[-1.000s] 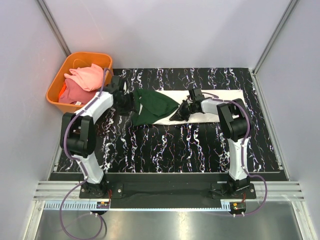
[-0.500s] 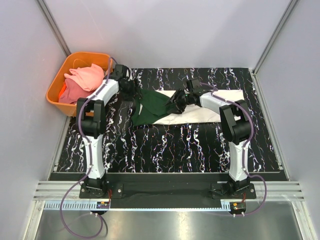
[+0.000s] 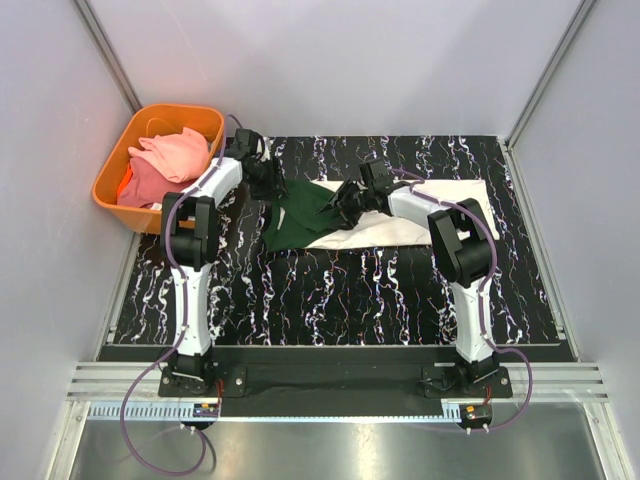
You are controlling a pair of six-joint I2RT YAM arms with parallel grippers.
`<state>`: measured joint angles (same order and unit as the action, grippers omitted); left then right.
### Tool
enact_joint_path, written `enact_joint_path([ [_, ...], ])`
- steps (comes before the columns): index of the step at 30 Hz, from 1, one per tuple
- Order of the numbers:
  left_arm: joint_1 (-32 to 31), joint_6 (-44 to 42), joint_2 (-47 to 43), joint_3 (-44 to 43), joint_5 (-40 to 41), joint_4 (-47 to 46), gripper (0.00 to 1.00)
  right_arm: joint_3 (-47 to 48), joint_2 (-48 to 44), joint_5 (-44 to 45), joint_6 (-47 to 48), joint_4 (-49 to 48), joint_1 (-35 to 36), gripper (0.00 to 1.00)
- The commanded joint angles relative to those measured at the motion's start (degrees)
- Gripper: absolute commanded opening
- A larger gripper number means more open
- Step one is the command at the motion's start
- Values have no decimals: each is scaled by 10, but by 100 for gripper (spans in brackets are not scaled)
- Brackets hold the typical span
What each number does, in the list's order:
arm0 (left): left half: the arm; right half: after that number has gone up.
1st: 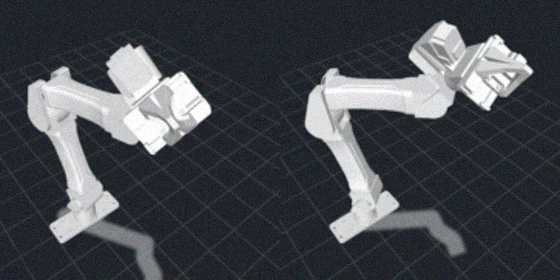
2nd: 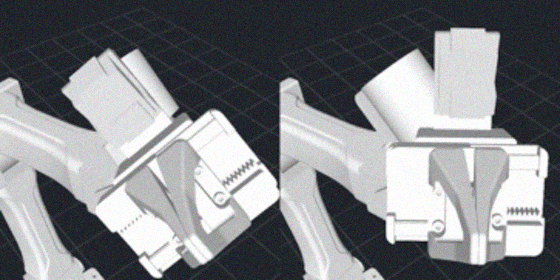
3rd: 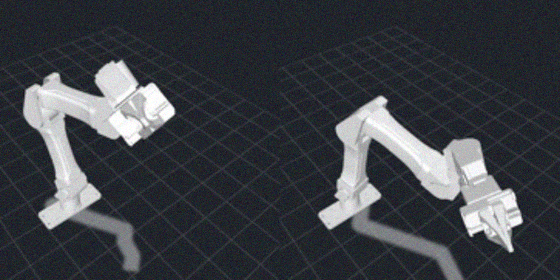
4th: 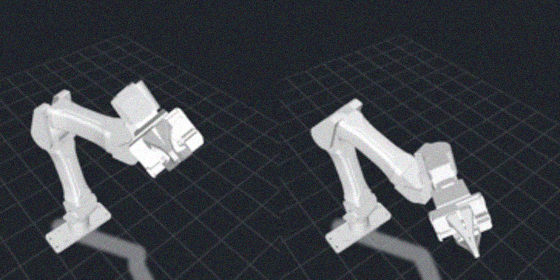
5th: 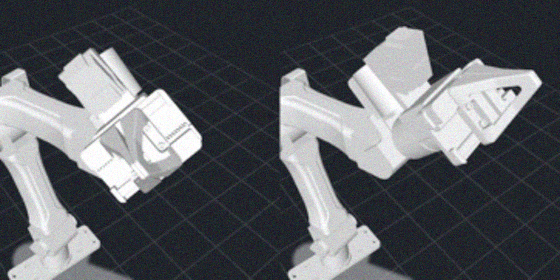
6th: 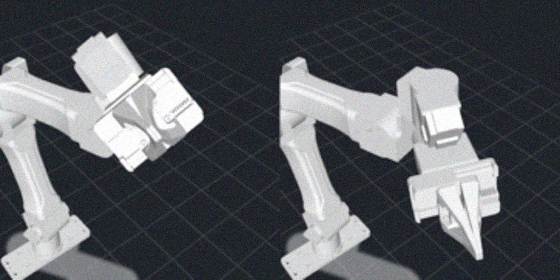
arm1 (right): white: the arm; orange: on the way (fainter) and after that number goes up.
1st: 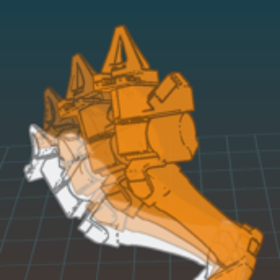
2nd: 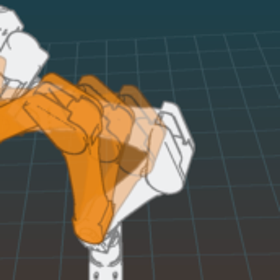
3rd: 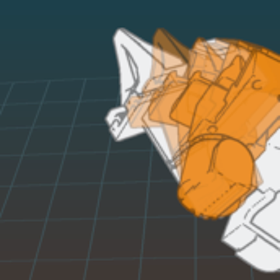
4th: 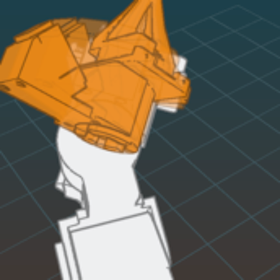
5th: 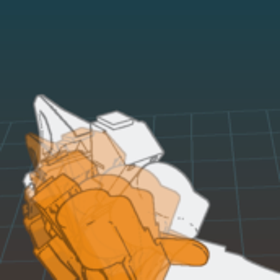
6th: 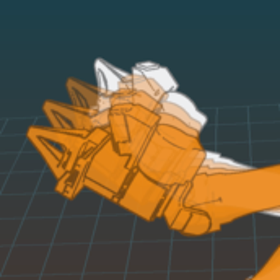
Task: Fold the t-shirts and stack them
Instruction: Fold the tshirt
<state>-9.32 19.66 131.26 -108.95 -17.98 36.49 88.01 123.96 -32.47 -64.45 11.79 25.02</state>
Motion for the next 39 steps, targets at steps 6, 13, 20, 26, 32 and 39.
enact_joint_path([
  [6,-2,11,16,-15,-36,-29,58,-14,1,0,-9,-3,3,57],
  [13,-6,15,29,-22,-43,-29,47,-4,18,0,-11,-2,4,57],
  [20,-7,15,22,-14,-38,-28,29,6,32,0,-18,-3,6,56],
  [26,-7,30,8,-13,-41,-27,8,32,45,-2,-23,-2,7,50],
  [32,-7,52,-7,-9,-38,-22,0,39,51,0,-31,-2,9,42],
  [39,-7,84,-36,-9,-41,-10,0,45,39,-3,-18,-2,8,14],
])
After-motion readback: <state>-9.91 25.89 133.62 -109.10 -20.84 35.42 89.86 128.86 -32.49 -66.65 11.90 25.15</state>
